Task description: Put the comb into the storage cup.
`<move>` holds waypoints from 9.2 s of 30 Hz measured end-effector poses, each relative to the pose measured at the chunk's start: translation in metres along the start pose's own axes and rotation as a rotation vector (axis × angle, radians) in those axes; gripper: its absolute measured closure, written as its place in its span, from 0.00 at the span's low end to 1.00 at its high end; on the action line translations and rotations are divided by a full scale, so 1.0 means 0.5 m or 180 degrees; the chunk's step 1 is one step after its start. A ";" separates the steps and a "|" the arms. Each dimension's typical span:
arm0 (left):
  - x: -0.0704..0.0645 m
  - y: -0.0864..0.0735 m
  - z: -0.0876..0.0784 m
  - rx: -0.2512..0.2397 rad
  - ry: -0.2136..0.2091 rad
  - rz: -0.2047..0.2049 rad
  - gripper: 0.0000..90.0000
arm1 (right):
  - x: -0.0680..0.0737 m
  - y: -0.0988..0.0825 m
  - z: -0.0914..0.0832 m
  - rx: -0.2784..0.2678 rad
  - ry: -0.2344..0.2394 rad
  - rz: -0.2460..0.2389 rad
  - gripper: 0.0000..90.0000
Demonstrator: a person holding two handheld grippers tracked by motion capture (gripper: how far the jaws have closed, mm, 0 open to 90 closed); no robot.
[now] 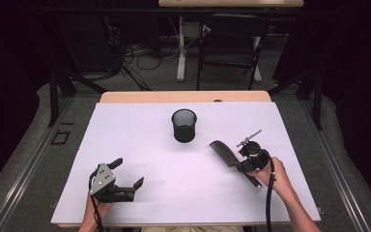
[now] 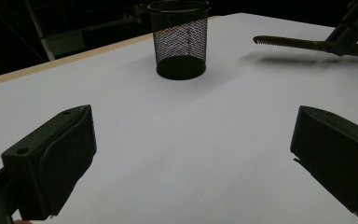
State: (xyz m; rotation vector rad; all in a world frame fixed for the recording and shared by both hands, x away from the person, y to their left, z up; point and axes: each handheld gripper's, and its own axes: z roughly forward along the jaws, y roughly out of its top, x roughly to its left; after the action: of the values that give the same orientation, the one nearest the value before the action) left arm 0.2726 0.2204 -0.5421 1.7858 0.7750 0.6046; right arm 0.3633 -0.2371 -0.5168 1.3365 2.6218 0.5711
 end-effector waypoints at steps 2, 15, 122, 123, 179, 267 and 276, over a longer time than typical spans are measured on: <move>0.000 0.000 0.000 0.0000 0.0002 -0.0003 0.00 | 0.000 0.000 -0.004 0.0022 -0.0008 -0.0009 0.81; -0.001 0.000 -0.001 -0.0002 -0.0002 -0.0002 0.00 | 0.001 0.000 -0.020 -0.0311 0.0106 -0.0017 0.81; -0.002 -0.001 -0.001 -0.0008 0.0024 -0.0007 0.00 | 0.010 0.071 -0.053 -0.1820 0.0059 -0.0138 0.81; -0.003 -0.001 -0.001 -0.0008 0.0022 -0.0017 0.00 | 0.009 0.072 -0.053 -0.1843 0.0050 -0.0138 0.81; -0.002 -0.001 0.003 0.0020 0.0022 -0.0001 0.00 | 0.020 0.177 -0.053 -0.2075 0.0087 -0.0198 0.81; 0.001 -0.001 0.004 0.0028 0.0013 -0.0013 0.01 | 0.043 0.322 -0.068 -0.2571 0.0142 -0.0263 0.81; 0.001 -0.001 0.002 0.0023 0.0027 -0.0010 0.01 | 0.040 0.325 -0.065 -0.2628 0.0174 -0.0251 0.81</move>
State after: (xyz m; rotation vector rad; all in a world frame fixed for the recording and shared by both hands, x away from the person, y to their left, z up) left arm 0.2735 0.2204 -0.5429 1.7893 0.7865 0.6082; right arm 0.4636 -0.1433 -0.4220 0.9350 2.0400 1.4669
